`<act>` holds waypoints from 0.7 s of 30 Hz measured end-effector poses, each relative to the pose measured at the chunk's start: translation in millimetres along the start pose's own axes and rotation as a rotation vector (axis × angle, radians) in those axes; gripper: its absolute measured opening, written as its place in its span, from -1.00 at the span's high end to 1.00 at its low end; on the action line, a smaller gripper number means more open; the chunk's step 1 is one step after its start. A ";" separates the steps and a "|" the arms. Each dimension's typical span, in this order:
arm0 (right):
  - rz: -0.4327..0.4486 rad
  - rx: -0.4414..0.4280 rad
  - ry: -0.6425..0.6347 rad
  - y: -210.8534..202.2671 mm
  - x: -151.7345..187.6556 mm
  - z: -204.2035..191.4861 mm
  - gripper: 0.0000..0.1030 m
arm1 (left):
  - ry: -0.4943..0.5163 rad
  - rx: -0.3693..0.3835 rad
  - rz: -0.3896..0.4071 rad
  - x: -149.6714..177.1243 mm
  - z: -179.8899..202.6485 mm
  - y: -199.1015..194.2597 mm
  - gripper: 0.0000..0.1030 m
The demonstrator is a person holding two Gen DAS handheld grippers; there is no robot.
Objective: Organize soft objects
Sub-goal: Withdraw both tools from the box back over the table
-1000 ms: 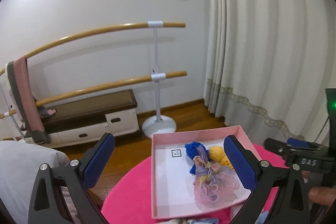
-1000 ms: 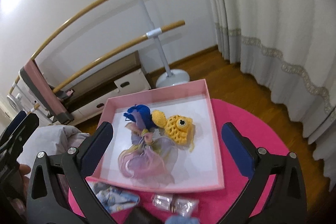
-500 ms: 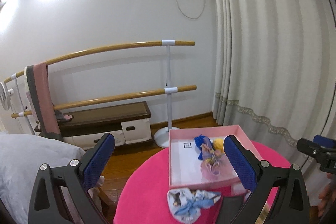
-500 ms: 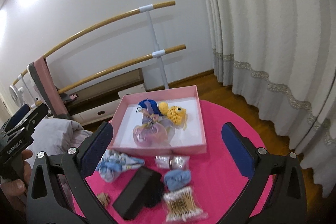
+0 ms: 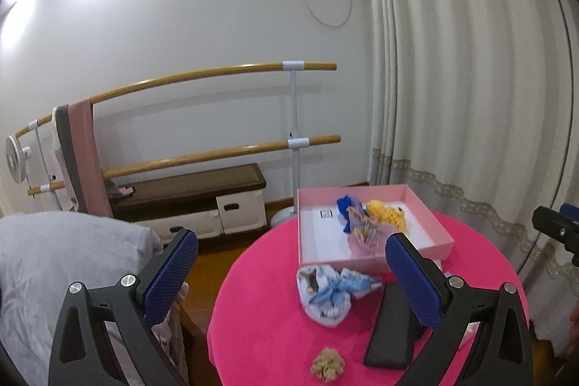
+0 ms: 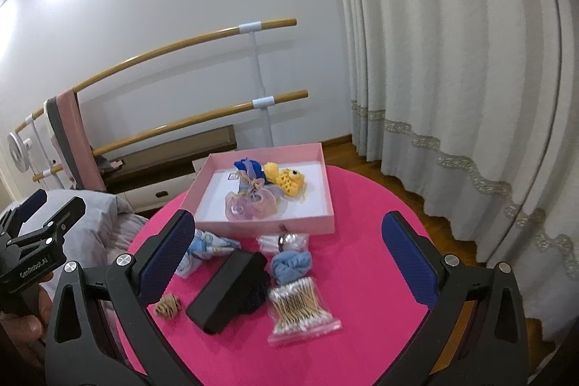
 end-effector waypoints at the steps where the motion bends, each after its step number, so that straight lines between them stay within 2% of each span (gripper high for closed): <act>1: -0.001 0.007 -0.004 -2.4 5.1 -0.6 -1.00 | -0.004 0.002 -0.006 2.3 -1.1 -5.0 -1.00; 5: 0.003 0.005 0.010 -9.2 21.9 -0.7 -1.00 | -0.015 0.010 -0.023 17.4 -5.1 -20.6 -1.00; 11: 0.021 0.027 0.002 -15.8 42.2 -5.1 -1.00 | -0.015 -0.005 -0.028 18.8 -5.6 -44.3 -1.00; 21: -0.015 0.021 -0.013 -8.5 59.5 -9.0 -1.00 | -0.008 -0.003 -0.065 31.0 -3.7 -52.1 -1.00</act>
Point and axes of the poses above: each gripper's, at about its wrist camera, not at the fingertips, and y roughly the way its jaws point, z to its right, x to its underside, the point moved 5 cm from there along y, roughly the way its jaws point, and after that the axes turned 12 degrees about -z, right-handed, at the moved point
